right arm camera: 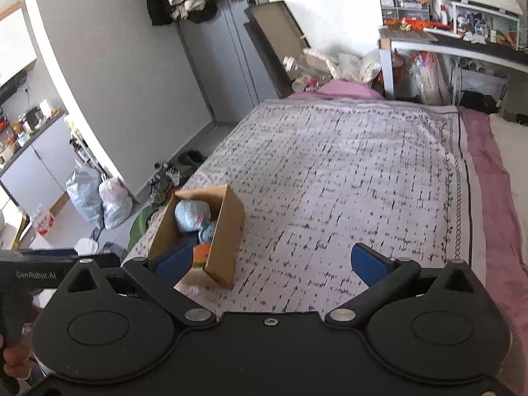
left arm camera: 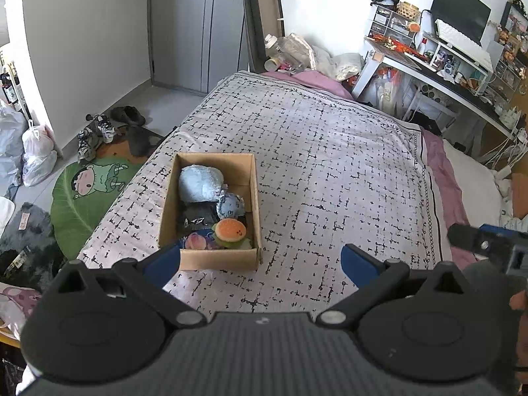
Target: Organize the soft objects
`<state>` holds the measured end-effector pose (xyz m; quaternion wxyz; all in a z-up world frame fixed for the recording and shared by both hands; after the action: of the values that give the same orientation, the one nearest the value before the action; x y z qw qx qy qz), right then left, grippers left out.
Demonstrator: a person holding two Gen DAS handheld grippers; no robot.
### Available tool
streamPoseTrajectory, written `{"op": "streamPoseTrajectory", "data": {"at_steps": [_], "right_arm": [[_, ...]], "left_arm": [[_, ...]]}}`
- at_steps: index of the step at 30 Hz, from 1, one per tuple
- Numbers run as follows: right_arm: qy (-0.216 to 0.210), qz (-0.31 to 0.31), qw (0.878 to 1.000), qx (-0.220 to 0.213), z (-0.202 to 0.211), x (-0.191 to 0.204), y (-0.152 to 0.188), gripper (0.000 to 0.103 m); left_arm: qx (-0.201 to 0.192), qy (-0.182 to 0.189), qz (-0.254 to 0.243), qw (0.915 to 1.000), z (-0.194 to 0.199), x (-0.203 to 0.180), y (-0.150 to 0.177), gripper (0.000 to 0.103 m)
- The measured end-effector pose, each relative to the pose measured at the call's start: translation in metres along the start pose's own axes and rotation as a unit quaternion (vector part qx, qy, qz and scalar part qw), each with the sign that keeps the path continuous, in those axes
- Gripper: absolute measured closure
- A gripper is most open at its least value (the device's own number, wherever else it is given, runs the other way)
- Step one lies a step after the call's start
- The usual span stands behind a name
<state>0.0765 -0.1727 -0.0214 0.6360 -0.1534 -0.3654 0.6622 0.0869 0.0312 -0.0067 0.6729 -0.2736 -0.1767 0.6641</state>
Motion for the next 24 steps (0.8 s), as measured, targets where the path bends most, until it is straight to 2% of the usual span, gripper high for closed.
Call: {"op": "streamPoseTrajectory", "data": {"at_steps": [24], "right_arm": [[0.009, 0.025, 1.0, 0.017, -0.001, 0.013, 0.005, 0.0]], "left_arm": [[-0.005, -0.01, -0.001, 0.9999, 0.005, 0.004, 0.006, 0.0]]}}
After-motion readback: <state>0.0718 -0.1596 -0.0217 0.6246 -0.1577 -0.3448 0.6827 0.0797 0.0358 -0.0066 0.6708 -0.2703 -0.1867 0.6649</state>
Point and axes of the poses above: each gripper's, at about its wrist camera, not at the fingertips, and z roughly against the way its jaws point, x to its left, y to its underside, the point moved 5 cm from there along -z, roughly the way its jaws point, and after that the axes turned 3 degrees about x, right-handed, at the moved point
